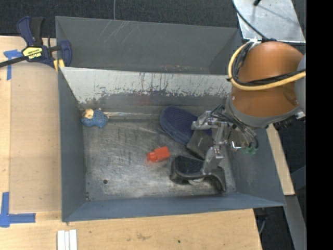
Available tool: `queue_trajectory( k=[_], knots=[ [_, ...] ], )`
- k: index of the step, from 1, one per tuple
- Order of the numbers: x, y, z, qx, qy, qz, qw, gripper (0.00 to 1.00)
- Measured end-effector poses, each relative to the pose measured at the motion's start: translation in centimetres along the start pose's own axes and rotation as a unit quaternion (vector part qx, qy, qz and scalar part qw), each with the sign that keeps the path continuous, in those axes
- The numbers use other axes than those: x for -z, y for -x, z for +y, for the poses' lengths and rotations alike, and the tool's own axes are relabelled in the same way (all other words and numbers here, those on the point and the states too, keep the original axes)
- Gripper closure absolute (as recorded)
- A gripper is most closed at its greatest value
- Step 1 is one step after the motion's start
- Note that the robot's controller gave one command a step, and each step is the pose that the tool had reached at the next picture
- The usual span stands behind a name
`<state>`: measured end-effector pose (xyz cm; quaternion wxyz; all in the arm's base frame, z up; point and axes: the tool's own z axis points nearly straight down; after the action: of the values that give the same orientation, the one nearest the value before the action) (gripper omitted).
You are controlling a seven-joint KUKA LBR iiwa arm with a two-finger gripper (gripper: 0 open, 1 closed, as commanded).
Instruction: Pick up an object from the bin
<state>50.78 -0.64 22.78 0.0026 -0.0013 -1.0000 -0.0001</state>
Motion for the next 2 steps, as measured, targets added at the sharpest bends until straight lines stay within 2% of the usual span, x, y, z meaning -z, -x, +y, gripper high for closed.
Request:
queue_trajectory(
  k=[1, 2],
  knots=[
    [-13.43, -0.93, -1.01, 0.029, 0.000, 0.0003, 0.9996, 0.00],
    [-13.00, -0.66, -0.97, 0.029, 0.000, -0.0044, 0.9996, 1.00]
  ],
)
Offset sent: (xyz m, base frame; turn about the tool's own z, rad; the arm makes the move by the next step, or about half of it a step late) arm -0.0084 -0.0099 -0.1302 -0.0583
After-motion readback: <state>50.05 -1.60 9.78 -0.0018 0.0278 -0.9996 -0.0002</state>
